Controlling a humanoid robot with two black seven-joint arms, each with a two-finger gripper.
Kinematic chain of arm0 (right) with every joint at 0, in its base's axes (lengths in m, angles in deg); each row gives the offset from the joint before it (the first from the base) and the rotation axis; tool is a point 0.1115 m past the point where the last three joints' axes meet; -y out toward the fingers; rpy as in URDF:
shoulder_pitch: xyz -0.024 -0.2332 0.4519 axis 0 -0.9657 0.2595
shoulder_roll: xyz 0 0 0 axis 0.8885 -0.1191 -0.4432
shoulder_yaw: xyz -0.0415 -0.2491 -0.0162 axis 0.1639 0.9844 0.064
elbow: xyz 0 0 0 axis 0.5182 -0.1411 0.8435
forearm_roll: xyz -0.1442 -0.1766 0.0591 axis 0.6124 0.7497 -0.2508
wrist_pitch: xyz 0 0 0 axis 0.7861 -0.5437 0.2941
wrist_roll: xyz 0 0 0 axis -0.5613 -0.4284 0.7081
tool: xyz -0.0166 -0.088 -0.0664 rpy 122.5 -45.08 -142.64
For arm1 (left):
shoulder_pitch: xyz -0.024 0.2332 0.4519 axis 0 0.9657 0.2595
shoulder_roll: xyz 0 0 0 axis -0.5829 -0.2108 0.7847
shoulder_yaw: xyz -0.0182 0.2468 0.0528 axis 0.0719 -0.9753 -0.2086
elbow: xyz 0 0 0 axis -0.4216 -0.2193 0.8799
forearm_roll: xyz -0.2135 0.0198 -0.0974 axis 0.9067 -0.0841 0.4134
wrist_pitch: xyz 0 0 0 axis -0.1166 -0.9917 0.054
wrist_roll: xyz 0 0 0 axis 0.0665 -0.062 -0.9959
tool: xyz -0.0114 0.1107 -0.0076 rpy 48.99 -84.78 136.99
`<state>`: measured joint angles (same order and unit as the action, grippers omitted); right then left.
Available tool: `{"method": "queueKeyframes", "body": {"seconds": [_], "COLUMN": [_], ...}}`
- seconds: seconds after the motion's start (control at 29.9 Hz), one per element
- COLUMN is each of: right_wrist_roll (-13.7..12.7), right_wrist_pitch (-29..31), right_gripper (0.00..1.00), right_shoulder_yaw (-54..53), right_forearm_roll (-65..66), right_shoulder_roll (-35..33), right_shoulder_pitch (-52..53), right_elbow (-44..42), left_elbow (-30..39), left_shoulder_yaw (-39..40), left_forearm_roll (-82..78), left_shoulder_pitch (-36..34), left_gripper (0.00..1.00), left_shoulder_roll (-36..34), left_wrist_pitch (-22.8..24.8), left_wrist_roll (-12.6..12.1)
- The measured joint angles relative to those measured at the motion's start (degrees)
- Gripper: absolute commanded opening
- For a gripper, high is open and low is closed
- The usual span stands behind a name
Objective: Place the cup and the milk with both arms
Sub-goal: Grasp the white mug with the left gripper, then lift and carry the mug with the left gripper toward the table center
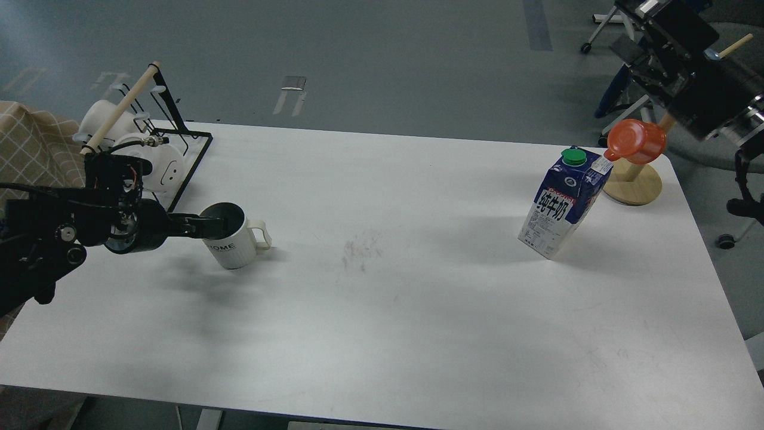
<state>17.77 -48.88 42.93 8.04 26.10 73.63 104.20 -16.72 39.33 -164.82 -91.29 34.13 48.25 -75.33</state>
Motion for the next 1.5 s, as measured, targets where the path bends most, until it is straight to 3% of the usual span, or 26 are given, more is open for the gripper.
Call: {"method": "queueKeyframes", "body": {"seconds": [0.03, 0.07, 0.53, 0.94, 1.1, 1.5], "right_wrist_roll": [0.0, 0.0, 0.0, -0.26, -0.44, -1.05], "right_wrist_pitch": [0.0, 0.0, 0.0, 0.0, 0.0, 0.0], "right_gripper": [1.0, 1.0, 1.0, 1.0, 1.0, 1.0], "right_shoulder_yaw": [0.0, -0.03, -0.54, -1.86, -1.99, -1.93], "right_forearm_roll": [0.0, 0.0, 0.0, 0.0, 0.0, 0.0], "right_shoulder_roll": [0.0, 0.0, 0.39, 0.59, 0.69, 1.39], "right_shoulder_pitch": [-0.07, -0.17, -0.74, -0.43, 0.95, 3.35], "right_elbow": [0.01, 0.01, 0.24, -0.1, -0.25, -0.44], "left_elbow": [-0.17, -0.25, 0.71, 12.66, 15.82, 14.84], "left_shoulder_yaw": [0.0, 0.0, 0.07, 0.75, 0.55, -0.69], "left_forearm_roll": [-0.1, -0.15, 0.0, 0.63, 0.66, -0.25], "left_shoulder_pitch": [-0.03, -0.05, -1.24, -6.21, -9.91, -13.5], "left_gripper": [0.04, 0.0, 0.0, 0.0, 0.0, 0.0], "left_shoulder_roll": [0.0, 0.0, -0.46, -2.52, 1.06, 16.46], "left_wrist_pitch": [0.0, 0.0, 0.0, 0.0, 0.0, 0.0], "left_wrist_roll": [-0.07, -0.13, -0.23, -0.81, -3.82, -12.15]}}
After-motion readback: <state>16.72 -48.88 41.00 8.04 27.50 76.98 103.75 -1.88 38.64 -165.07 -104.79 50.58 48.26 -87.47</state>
